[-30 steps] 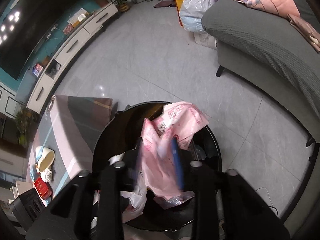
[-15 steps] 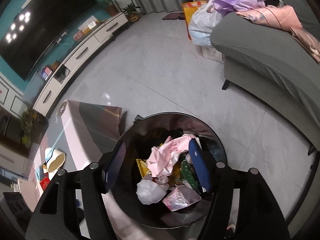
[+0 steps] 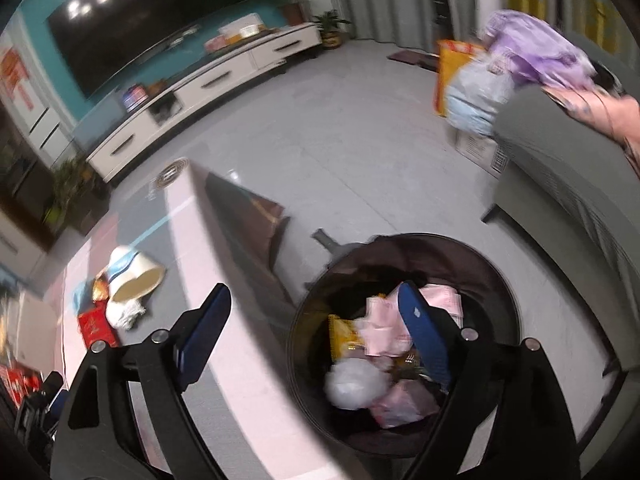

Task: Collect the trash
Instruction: 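Move both open tools away from the bin back toward the rug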

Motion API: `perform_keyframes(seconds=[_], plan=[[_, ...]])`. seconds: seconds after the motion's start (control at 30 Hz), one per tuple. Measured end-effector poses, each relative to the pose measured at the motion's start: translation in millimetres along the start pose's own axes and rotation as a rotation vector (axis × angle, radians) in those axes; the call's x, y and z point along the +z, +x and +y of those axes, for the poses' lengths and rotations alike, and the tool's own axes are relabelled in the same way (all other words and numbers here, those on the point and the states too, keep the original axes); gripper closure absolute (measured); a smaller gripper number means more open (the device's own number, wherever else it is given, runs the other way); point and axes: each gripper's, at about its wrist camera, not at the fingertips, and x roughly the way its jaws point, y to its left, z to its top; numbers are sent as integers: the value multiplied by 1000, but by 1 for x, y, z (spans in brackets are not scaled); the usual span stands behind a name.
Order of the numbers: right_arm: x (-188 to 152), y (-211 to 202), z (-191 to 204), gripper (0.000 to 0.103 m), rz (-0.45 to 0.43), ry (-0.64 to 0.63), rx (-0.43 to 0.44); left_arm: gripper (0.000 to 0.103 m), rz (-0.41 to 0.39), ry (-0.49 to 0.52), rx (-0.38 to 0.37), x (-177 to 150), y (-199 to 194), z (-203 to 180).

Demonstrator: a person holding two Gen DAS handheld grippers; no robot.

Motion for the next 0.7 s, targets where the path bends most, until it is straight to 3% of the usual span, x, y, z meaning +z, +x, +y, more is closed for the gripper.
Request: perform_keyframes(seconds=[0.17,0.43,0.57,0.7], plan=[[-10,7,59,19,20,-120,114,5,1,-77,77,-3,-14,70],[-42,48,196,19,207,-360,361,8,18,-127,126,-12,-23,122],[-60,85,263,19,289,-459,386,11,23,-128,120,-12,-29,127],[-69,118,298,19,360,-479,362,11,16,-112,111,-14,-38,128]])
